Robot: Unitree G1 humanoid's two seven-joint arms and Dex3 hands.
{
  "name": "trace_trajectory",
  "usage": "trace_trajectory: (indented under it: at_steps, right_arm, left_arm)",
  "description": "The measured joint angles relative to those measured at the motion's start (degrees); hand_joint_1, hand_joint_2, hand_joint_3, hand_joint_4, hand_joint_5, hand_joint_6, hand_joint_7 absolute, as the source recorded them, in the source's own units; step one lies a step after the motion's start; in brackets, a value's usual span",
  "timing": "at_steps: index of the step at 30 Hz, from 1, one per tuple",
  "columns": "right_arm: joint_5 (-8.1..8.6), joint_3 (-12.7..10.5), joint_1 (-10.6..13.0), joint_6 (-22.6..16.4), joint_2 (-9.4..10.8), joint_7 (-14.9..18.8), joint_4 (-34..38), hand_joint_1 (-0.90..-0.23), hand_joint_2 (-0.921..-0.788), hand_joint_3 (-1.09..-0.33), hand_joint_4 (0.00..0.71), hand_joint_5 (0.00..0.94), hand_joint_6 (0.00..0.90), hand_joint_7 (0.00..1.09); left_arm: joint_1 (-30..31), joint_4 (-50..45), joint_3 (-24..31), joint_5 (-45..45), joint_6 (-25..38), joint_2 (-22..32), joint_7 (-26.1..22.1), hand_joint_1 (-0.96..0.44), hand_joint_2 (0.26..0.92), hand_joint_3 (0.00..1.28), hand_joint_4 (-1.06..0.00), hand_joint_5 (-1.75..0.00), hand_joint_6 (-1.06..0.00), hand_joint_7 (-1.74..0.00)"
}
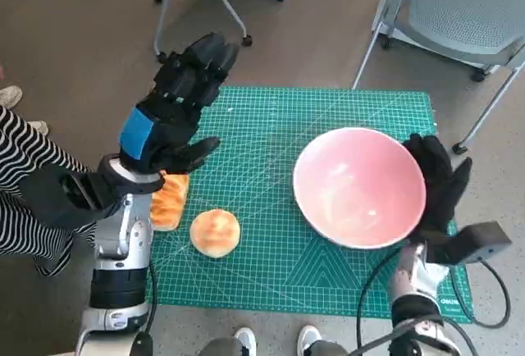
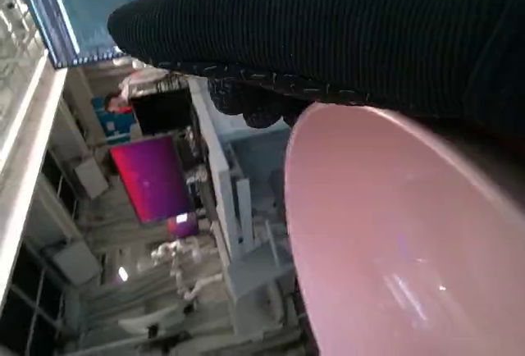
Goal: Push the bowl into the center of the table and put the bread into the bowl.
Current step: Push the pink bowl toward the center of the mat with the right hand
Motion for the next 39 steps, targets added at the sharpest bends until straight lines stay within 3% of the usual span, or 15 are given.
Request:
trace_trajectory:
  at_steps: [18, 27, 39]
  right_arm:
    - [-3.16, 4.8, -5.2, 3.3, 2.3, -2.1, 0.6, -0.592, -0.921, -0.796, 0.105, 0.002, 0.048, 0.47]
    - [-3.92, 5.6, -7.9, 5.7, 3.6, -2.7, 1.6, -0.58, -0.921, -0.825, 0.098, 0.0, 0.03, 0.47]
    - [-3.93, 5.4, -10.7, 8.0, 3.9, -2.9, 2.4, -0.56, -0.921, -0.853, 0.106, 0.004, 0.029, 0.47]
  left_arm:
    - [1.9, -1.8, 0.7, 0.0, 0.0, 0.7, 1.4, -0.55, 0.921, 0.24, -0.04, -0.06, 0.0, -0.5]
    - [2.2, -1.8, 0.7, 0.0, 0.0, 0.7, 1.9, -0.55, 0.921, 0.24, -0.05, -0.06, 0.0, -0.51]
    - [2.3, -1.9, 0.6, 0.0, 0.2, 0.6, 2.4, -0.54, 0.921, 0.24, -0.05, -0.05, 0.0, -0.52]
